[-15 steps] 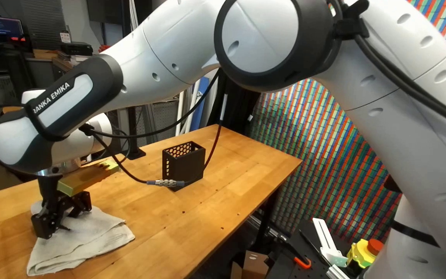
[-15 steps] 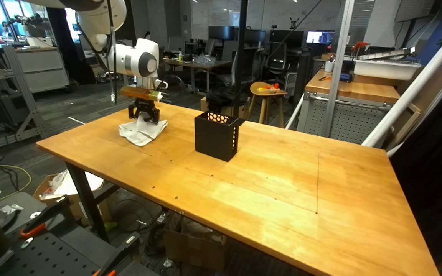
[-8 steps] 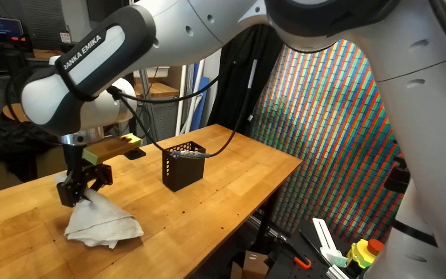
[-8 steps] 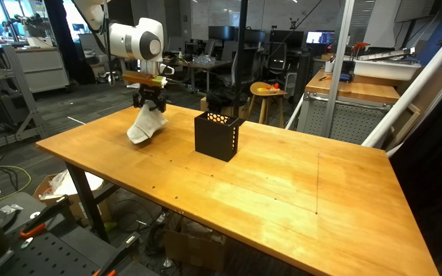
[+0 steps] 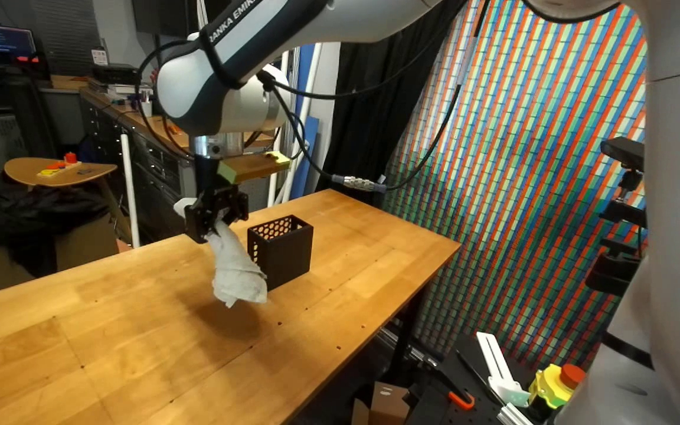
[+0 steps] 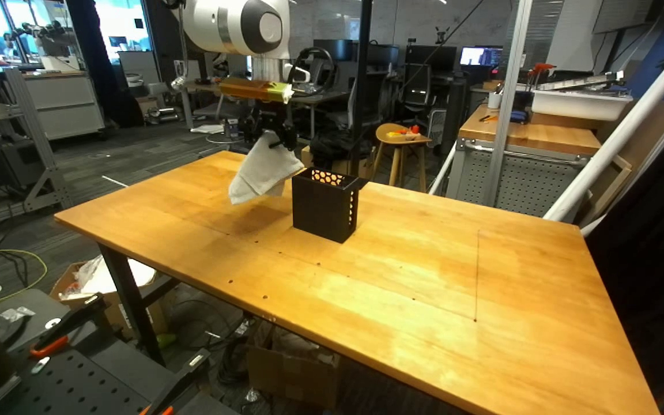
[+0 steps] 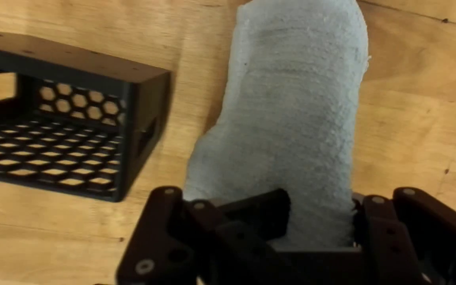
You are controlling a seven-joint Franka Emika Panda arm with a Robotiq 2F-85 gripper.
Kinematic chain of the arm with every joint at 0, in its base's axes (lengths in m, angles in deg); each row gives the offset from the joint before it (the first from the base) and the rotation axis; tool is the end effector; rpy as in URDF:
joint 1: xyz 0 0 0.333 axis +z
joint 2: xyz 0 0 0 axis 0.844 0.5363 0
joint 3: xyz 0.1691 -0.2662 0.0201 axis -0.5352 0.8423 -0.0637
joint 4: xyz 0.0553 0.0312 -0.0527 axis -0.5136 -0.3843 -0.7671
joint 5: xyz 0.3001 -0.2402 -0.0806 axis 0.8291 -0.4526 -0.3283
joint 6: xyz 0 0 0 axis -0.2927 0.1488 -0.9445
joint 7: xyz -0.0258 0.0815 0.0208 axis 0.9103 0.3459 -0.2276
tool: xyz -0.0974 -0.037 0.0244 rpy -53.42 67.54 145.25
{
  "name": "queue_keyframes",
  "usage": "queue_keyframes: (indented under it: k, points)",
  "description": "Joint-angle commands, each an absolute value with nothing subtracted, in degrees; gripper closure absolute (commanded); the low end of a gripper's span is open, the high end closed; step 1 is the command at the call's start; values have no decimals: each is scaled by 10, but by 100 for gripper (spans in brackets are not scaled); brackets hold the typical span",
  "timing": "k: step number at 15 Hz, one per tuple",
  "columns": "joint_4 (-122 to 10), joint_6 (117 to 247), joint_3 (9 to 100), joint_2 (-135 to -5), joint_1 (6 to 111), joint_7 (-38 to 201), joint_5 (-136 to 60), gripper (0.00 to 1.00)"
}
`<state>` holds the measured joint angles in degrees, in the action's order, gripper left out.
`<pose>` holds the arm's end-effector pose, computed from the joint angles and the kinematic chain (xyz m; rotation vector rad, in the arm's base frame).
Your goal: Pick up the cloth from the table and put it in the box
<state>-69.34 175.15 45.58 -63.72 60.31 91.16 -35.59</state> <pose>0.6310 0.0783 0.3109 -3.0971 -0.3472 0.0262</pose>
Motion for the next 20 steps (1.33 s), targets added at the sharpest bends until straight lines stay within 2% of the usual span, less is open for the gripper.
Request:
queue_keyframes:
  k: [1, 8, 20]
  points:
    - [-725, 1749, 482, -702, 566, 931, -347, 100]
    - [-728, 1753, 521, -723, 503, 1019, -345, 100]
    - [-731, 1758, 495, -681, 494, 1077, -296, 100]
